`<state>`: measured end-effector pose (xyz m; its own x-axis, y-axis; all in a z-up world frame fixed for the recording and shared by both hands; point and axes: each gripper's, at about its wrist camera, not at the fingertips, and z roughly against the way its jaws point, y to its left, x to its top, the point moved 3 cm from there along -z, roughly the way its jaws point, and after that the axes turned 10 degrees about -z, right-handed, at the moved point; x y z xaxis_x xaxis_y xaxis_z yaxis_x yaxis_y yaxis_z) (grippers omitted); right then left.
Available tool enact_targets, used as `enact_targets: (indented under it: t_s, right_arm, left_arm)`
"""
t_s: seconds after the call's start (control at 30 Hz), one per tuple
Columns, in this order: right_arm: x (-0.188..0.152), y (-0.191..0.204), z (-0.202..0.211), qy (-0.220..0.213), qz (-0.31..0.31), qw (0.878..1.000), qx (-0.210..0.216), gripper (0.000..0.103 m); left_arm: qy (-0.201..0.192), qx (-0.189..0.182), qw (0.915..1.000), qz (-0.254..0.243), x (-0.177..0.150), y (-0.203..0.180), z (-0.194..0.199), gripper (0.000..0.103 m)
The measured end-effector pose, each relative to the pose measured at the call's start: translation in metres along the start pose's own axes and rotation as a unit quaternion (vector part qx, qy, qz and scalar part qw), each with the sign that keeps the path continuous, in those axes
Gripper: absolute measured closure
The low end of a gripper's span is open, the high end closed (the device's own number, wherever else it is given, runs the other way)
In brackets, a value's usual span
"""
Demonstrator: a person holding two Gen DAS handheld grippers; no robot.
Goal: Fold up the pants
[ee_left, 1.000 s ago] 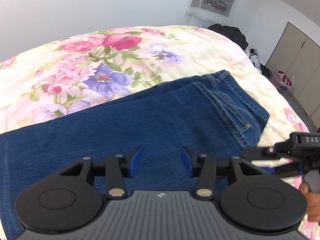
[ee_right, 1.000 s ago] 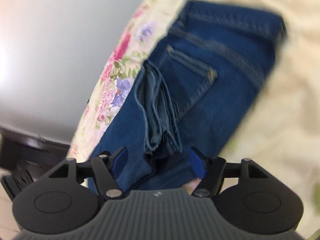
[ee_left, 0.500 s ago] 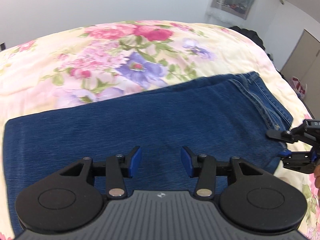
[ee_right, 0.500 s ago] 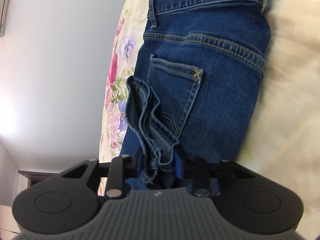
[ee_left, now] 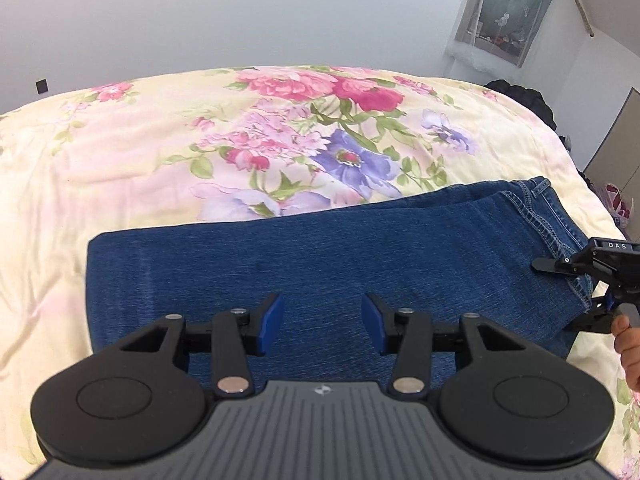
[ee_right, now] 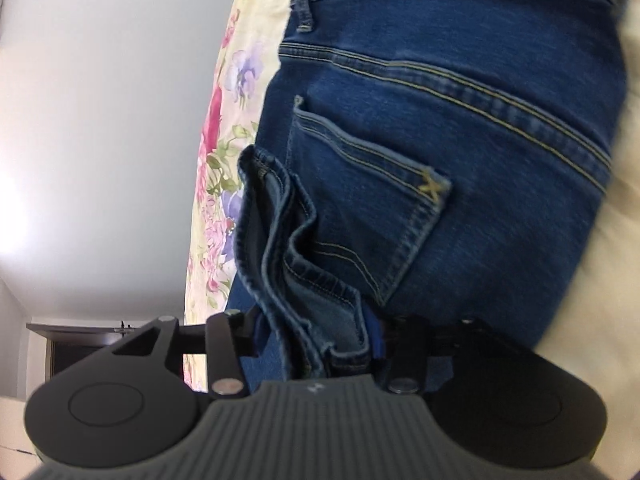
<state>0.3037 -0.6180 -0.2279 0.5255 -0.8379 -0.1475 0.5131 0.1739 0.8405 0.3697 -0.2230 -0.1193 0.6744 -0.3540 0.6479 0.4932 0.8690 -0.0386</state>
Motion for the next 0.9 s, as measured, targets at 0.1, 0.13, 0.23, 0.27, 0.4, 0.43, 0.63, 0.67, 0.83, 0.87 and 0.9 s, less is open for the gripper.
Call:
enact_targets:
  t_s: [0.1,0.13,0.23,0.27,0.4,0.43,0.63,0.67,0.83,0.87,0.9]
  right_arm:
    - [-0.008,0.019,0.005,-0.021,0.07,0.997,-0.019,0.091]
    - [-0.011,0.026,0.008,-0.028,0.09,0.995,-0.028,0.094]
    - [-0.023,0.052,0.013,-0.046,0.164,0.983,-0.071,0.098]
    - [-0.028,0.064,0.013,-0.049,0.189,0.977,-0.086,0.098]
    - [-0.047,0.117,0.017,-0.063,0.292,0.947,-0.12,0.099]
    - [-0.05,0.133,0.022,-0.067,0.315,0.938,-0.125,0.099]
    - [-0.066,0.229,0.059,-0.112,0.423,0.89,-0.13,0.099]
    - [-0.065,0.237,0.071,-0.119,0.43,0.885,-0.134,0.099]
    - [-0.022,0.223,0.089,-0.152,0.419,0.873,-0.197,0.099]
    - [0.0,0.205,0.084,-0.157,0.406,0.873,-0.22,0.099]
    - [0.014,0.188,0.081,-0.162,0.391,0.873,-0.243,0.099]
  left_arm:
    - [-0.001,0.009,1.0,-0.003,-0.001,0.009,0.003,0.05]
    - [0.0,0.012,0.9999,-0.004,-0.001,0.012,0.003,0.05]
    - [0.0,0.031,0.9995,-0.005,-0.003,0.027,0.007,0.05]
    - [-0.003,0.039,0.9992,-0.003,-0.005,0.033,0.009,0.05]
    - [-0.013,0.064,0.9977,0.016,-0.01,0.059,0.02,0.05]
    - [-0.017,0.071,0.9971,0.023,-0.012,0.066,0.023,0.05]
    - [-0.044,0.081,0.994,0.059,-0.014,0.096,0.04,0.05]
    - [-0.048,0.078,0.9939,0.061,-0.014,0.098,0.04,0.05]
    - [-0.049,0.062,0.995,0.061,-0.013,0.095,0.023,0.05]
    - [-0.045,0.059,0.9955,0.06,-0.015,0.093,0.017,0.05]
    - [-0.041,0.057,0.9958,0.06,-0.017,0.091,0.011,0.05]
